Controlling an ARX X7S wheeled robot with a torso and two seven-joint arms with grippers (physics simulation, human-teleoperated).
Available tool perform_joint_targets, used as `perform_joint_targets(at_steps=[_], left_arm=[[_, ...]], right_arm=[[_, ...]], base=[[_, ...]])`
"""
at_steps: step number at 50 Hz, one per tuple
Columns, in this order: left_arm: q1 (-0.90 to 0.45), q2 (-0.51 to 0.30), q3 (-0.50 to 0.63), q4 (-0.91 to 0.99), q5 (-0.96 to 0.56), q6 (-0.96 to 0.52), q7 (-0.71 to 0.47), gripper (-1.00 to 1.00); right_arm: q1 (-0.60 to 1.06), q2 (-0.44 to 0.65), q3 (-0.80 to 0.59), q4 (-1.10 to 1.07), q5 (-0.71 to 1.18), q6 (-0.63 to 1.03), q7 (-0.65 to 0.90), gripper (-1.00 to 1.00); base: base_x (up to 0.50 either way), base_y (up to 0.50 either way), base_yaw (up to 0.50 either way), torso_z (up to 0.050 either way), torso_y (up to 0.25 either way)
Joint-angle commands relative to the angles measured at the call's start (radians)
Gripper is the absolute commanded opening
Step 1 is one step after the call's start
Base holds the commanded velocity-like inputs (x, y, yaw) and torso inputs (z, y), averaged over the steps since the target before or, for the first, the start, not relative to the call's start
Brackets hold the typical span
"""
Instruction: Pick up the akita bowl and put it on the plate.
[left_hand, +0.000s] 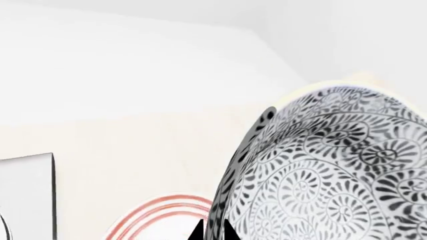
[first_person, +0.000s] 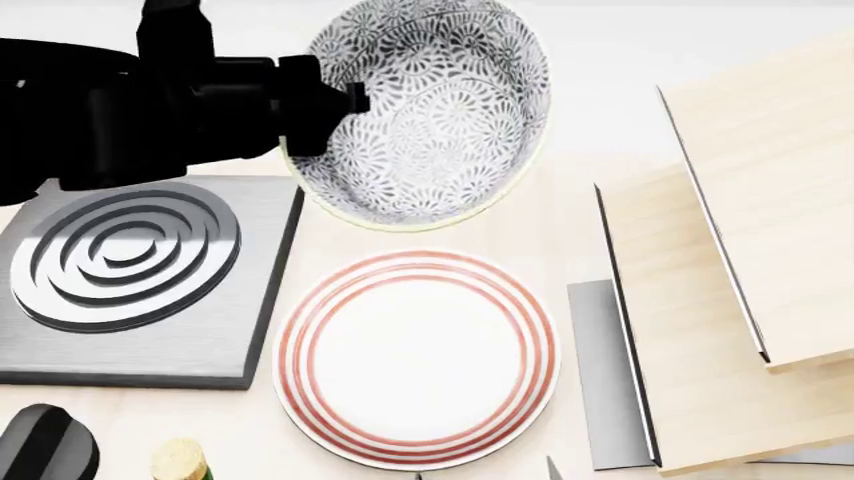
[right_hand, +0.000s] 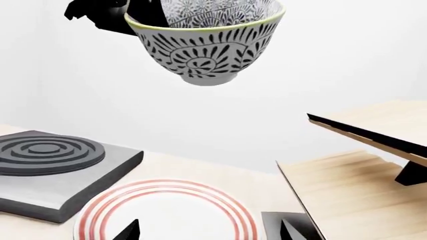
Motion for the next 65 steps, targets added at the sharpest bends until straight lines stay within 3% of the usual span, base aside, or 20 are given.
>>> perform_joint_targets(at_steps=[1,9,18,31,36,42,65], left_arm=[[0.019,-0.007,0.014,0.046,-0.001,0.004,0.025,-1.00],[0.033,-0.015,0.106,0.094,0.057,0.013,0.065,-1.00],[0.043,-0.028,0.054,0.088,0.016,0.012,0.026,-1.00],[0.076,-0.044,0.083,0.104,0.029,0.014,0.030,-1.00],[0.098,-0.051,0.153,0.151,0.074,0.031,0.062,-1.00],[0.091,-0.042,0.108,0.103,0.042,0.026,0.040,-1.00],[0.119,-0.036,0.139,0.091,0.050,0.054,0.079,-1.00]], right_arm=[[0.001,0.000,-0.005,0.000,-0.001,0.003,0.002,1.00],[0.004,0.001,-0.006,-0.001,-0.001,0.006,0.004,1.00],[0.005,0.002,-0.006,0.004,0.002,0.001,0.004,1.00],[0.008,0.000,-0.015,0.011,-0.002,0.001,0.005,1.00],[0.008,0.001,-0.015,0.009,-0.003,0.003,0.007,1.00],[0.008,0.001,-0.017,0.008,-0.003,0.004,0.008,1.00],[0.010,0.002,-0.025,0.016,-0.004,0.000,0.011,1.00]], base=[[0.00,0.00,0.00,0.000,0.000],[0.00,0.00,0.00,0.000,-0.033],[0.00,0.00,0.00,0.000,-0.141],[0.00,0.00,0.00,0.000,0.000],[0.00,0.00,0.00,0.001,-0.030],[0.00,0.00,0.00,0.005,-0.150],[0.00,0.00,0.00,0.000,0.000]])
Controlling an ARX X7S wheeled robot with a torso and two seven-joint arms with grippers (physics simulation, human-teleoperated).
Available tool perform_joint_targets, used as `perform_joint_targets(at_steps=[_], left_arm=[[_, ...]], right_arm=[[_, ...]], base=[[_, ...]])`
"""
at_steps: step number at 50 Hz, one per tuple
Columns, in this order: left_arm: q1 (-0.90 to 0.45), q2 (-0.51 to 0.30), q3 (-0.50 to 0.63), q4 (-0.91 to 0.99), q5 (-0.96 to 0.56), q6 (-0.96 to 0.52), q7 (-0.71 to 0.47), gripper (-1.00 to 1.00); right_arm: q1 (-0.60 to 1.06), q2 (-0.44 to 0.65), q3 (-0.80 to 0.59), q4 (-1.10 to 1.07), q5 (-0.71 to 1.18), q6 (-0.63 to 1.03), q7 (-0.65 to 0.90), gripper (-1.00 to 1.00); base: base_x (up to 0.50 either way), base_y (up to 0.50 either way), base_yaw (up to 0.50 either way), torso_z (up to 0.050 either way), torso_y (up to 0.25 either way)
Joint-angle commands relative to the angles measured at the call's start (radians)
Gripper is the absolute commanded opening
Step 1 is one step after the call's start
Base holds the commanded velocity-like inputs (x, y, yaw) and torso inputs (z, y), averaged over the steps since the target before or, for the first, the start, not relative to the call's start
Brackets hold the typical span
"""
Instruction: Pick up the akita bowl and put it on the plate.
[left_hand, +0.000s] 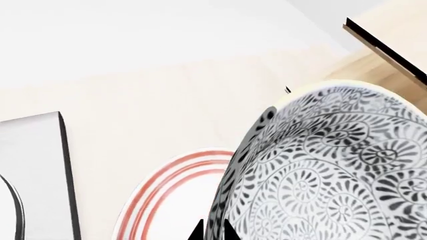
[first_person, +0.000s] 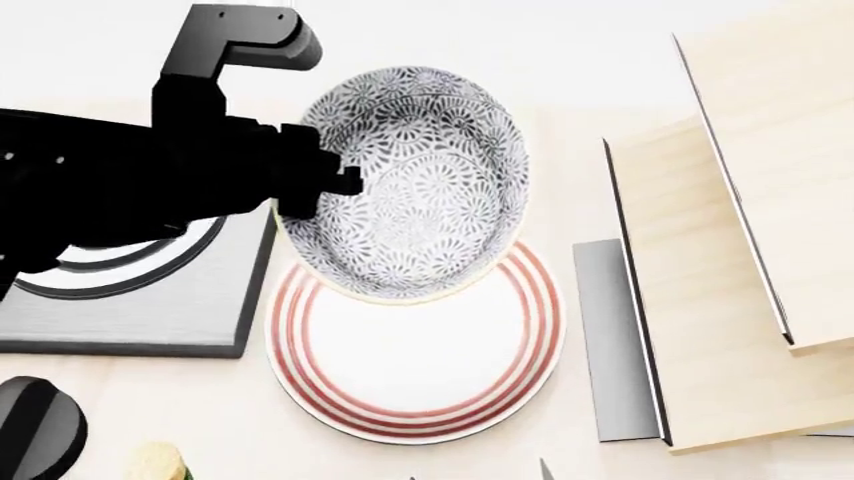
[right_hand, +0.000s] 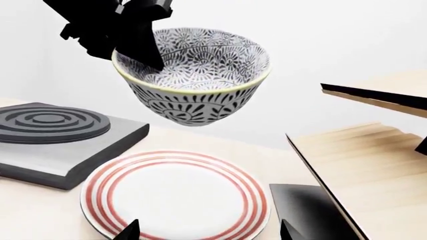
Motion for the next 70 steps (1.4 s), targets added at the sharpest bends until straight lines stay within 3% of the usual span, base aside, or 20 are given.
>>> perform_joint_targets(at_steps=[1,6,11,28,39,50,70], left_arm=[[0.021,0.006,0.013,0.001,0.002,0.022,0.027,-1.00],[0.032,0.007,0.080,0.042,0.048,0.035,0.046,-1.00],[0.006,0.031,0.007,-0.069,-0.001,0.042,0.029,-1.00],[0.013,0.024,0.040,-0.017,0.011,0.060,0.040,-1.00],[-0.001,0.036,0.038,-0.081,0.019,0.104,0.044,-1.00],[0.021,0.016,0.080,-0.006,0.027,0.074,0.056,-1.00],[0.025,0.024,0.056,-0.046,0.008,0.101,0.037,-1.00]], right_arm=[[0.000,0.001,-0.005,0.001,-0.003,0.000,0.003,1.00],[0.000,0.001,-0.005,0.003,-0.001,-0.003,0.003,1.00],[0.002,0.001,-0.006,0.006,0.001,-0.003,0.003,1.00],[0.003,0.004,-0.009,0.000,0.002,0.000,0.006,1.00],[0.007,0.004,-0.010,0.004,0.004,0.000,0.006,1.00],[0.007,0.004,-0.014,0.009,0.002,-0.002,0.009,1.00],[0.009,0.003,-0.021,0.015,0.003,-0.005,0.011,1.00]], base=[[0.00,0.00,0.00,0.000,0.000],[0.00,0.00,0.00,0.000,-0.058],[0.00,0.00,0.00,0.002,-0.160],[0.00,0.00,0.00,0.000,0.000],[0.00,0.00,0.00,0.003,-0.056],[0.00,0.00,0.00,0.000,0.000],[0.00,0.00,0.00,0.003,-0.049]])
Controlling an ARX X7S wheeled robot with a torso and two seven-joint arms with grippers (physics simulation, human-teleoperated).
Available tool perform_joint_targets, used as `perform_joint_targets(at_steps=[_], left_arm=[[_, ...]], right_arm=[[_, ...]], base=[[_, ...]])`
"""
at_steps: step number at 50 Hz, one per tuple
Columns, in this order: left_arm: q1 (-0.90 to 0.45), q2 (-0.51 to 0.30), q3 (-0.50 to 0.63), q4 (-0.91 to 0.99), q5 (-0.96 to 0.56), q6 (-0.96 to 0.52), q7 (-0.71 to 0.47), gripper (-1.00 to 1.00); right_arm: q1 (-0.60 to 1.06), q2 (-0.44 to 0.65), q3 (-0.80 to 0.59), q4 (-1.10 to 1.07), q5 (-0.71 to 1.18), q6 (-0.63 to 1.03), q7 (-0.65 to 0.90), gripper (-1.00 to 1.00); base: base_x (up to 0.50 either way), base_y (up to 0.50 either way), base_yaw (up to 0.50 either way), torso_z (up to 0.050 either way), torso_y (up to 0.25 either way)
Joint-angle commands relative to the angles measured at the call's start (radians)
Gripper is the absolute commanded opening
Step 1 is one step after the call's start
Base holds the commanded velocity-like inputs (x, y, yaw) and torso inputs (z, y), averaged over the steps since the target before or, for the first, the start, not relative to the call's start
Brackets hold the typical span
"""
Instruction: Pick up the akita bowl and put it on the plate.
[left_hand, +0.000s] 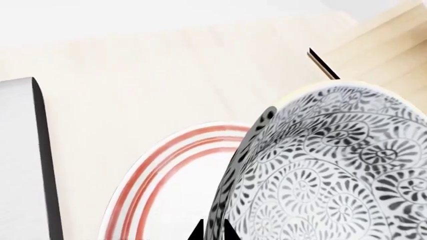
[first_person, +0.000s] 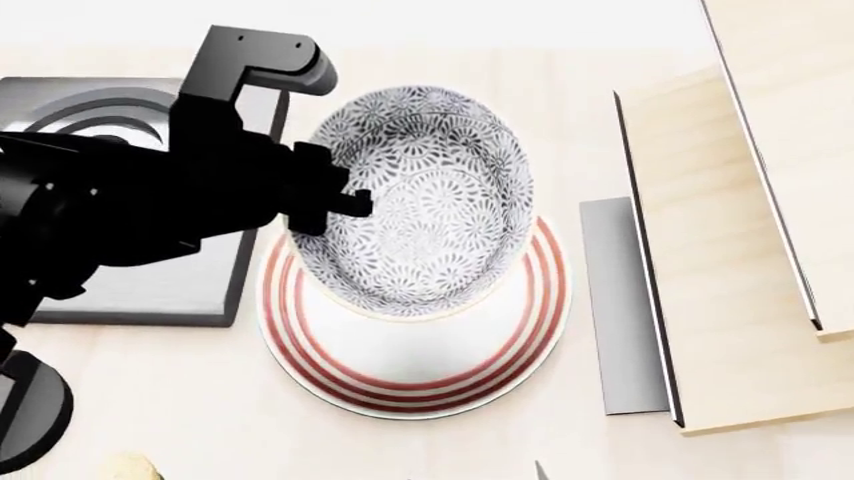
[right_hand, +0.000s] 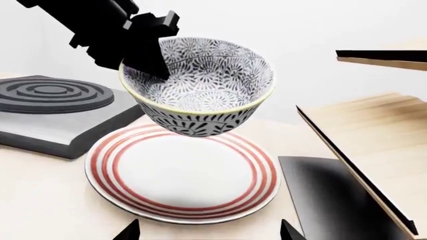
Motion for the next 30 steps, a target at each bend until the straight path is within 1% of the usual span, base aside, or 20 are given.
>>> perform_joint_targets(at_steps=[1,11,30], left_arm=[[-0.002,0.006,-0.011,-0.009,-0.015,0.005,0.002,-1.00],[0.003,0.007,0.022,-0.009,0.001,0.006,0.022,-1.00],[0.031,-0.018,0.027,0.025,-0.008,-0.002,0.006,-1.00]], right_arm=[[0.002,-0.001,-0.004,0.006,0.000,-0.003,0.001,1.00],[0.005,0.001,-0.004,0.006,0.003,-0.001,0.002,1.00],[0.005,0.001,-0.011,0.011,0.001,-0.005,0.005,1.00]], base=[[0.00,0.00,0.00,0.000,0.000],[0.00,0.00,0.00,0.000,0.000],[0.00,0.00,0.00,0.000,0.000]])
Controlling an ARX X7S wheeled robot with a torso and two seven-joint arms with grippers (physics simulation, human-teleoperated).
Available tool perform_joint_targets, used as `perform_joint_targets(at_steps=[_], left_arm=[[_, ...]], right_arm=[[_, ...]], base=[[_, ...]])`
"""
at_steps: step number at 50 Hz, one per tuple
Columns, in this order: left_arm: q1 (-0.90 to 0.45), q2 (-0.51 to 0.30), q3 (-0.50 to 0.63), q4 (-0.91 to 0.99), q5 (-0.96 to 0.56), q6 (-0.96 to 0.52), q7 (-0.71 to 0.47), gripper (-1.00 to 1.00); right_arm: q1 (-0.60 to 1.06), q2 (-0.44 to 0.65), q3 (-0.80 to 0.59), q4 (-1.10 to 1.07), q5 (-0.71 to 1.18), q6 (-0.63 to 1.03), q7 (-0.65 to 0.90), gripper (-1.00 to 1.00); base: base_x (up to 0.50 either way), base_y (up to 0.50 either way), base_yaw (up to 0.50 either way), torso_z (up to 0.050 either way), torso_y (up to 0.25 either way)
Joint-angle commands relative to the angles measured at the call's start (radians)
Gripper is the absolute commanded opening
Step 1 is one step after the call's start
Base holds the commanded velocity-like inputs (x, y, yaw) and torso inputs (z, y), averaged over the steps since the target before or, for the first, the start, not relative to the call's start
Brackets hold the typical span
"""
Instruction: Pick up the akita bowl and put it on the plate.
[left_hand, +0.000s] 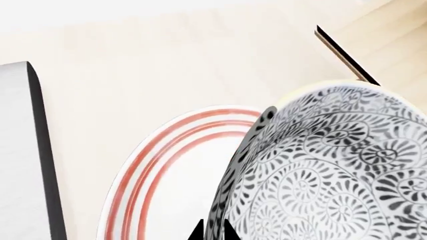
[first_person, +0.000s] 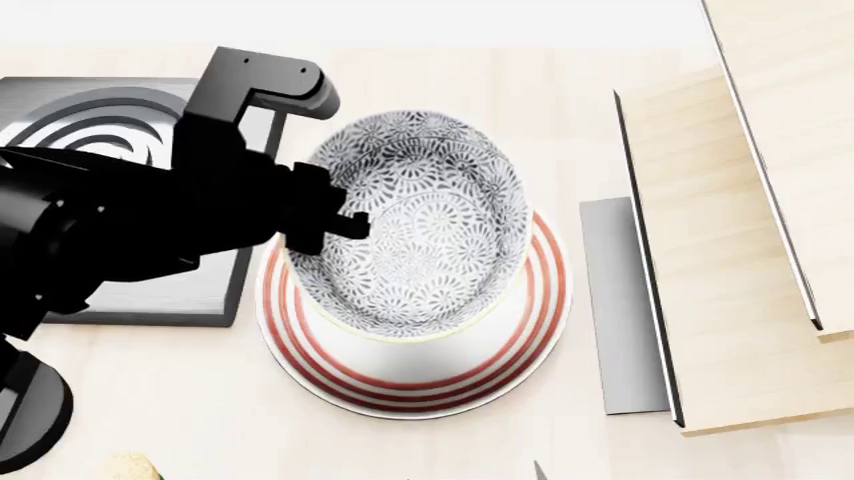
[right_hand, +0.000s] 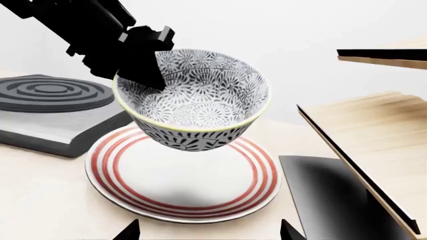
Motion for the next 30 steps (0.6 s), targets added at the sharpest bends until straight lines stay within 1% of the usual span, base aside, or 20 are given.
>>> perform_joint_targets(at_steps=[1,5,12,13,15,16,19,20,24,30], left_arm=[[0.010,-0.008,-0.006,0.013,-0.011,0.001,-0.004,-1.00],[0.014,0.001,0.001,-0.013,-0.004,0.018,0.007,-1.00],[-0.012,0.061,-0.009,-0.201,0.018,0.142,0.052,-1.00],[-0.015,0.071,-0.026,-0.235,0.003,0.155,0.063,-1.00],[-0.017,0.081,-0.018,-0.261,0.014,0.192,0.052,-1.00],[-0.022,0.085,-0.042,-0.289,-0.012,0.220,0.047,-1.00],[-0.024,0.085,-0.018,-0.283,-0.036,0.216,0.045,-1.00],[-0.025,0.086,-0.017,-0.291,-0.040,0.255,0.029,-1.00],[-0.030,0.086,0.010,-0.308,-0.090,0.272,0.029,-1.00],[-0.027,0.087,0.084,-0.320,-0.170,0.294,0.025,-1.00]], right_arm=[[0.000,-0.001,-0.007,0.007,-0.004,-0.003,0.002,1.00],[0.000,0.000,-0.007,0.004,-0.002,-0.002,0.002,1.00],[0.004,-0.003,-0.012,0.011,-0.005,-0.002,0.001,1.00],[0.004,-0.003,-0.012,0.012,-0.003,-0.004,0.001,1.00],[0.004,-0.002,-0.012,0.013,-0.002,-0.005,0.001,1.00],[0.004,-0.002,-0.012,0.013,-0.002,-0.006,0.001,1.00],[0.005,-0.001,-0.011,0.015,0.000,-0.006,0.001,1.00],[0.006,-0.002,-0.012,0.017,0.000,-0.007,0.001,1.00],[0.007,-0.002,-0.013,0.017,0.000,-0.006,0.001,1.00],[0.007,0.000,-0.014,0.017,-0.001,-0.009,0.002,1.00]], base=[[0.00,0.00,0.00,0.000,0.000],[0.00,0.00,0.00,0.000,0.000],[0.00,0.00,0.00,0.000,0.000],[0.00,0.00,0.00,0.000,0.000],[0.00,0.00,0.00,0.000,0.000],[0.00,0.00,0.00,0.000,0.000],[0.00,0.00,0.00,0.000,0.000],[0.00,0.00,0.00,0.000,0.000],[0.00,0.00,0.00,0.000,0.000],[0.00,0.00,0.00,0.000,0.000]])
